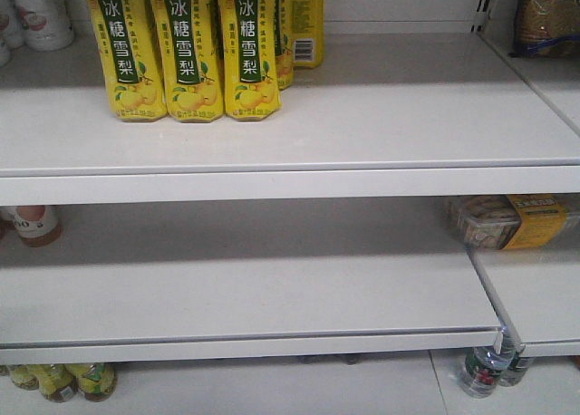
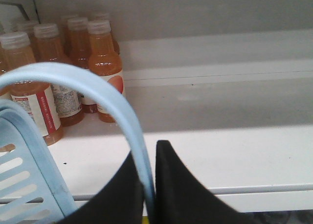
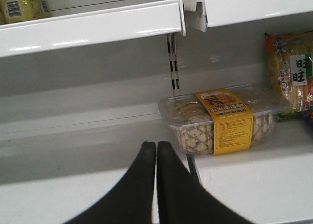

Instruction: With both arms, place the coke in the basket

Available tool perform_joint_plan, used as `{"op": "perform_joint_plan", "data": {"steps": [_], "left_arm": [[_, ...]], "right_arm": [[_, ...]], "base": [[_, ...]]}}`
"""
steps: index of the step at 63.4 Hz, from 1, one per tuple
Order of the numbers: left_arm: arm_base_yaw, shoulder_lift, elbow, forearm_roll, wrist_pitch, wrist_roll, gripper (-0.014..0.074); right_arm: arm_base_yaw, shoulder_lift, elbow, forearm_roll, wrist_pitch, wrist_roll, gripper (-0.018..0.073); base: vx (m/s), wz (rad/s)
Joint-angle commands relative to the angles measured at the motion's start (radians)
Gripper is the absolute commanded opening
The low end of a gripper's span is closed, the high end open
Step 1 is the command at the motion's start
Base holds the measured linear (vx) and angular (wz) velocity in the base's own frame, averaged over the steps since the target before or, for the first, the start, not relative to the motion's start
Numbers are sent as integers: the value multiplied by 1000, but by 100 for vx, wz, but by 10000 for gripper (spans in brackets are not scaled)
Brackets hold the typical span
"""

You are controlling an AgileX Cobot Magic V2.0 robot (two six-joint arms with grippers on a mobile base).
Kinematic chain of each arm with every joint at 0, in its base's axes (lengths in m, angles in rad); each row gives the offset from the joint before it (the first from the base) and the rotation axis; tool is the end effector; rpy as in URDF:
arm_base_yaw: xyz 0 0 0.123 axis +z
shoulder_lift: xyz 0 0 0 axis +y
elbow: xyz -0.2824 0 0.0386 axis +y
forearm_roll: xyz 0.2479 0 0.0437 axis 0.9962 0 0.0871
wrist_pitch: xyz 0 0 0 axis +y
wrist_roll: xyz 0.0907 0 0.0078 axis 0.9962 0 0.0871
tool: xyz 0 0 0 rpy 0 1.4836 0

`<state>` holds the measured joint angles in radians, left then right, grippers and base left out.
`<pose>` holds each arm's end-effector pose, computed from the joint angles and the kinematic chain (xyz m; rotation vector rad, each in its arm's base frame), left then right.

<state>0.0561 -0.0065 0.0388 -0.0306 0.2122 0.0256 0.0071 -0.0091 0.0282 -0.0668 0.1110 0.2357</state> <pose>0.0564 0.0026 0.1811 -0.0474 1.7275 0.0326 0.0569 -0.0003 0.1940 0.1365 1.6092 0.1304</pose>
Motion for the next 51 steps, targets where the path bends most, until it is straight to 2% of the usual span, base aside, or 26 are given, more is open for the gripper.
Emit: {"op": "perform_joint_plan", "data": {"steps": [1, 51], "left_arm": [[-3, -20, 2, 42, -152, 46, -6], [-3, -20, 2, 42, -152, 46, -6]], "right_arm": [[-4, -18, 15, -5, -77, -2, -5], [-4, -18, 15, -5, -77, -2, -5]], "base": [[0, 0], [0, 0]]}}
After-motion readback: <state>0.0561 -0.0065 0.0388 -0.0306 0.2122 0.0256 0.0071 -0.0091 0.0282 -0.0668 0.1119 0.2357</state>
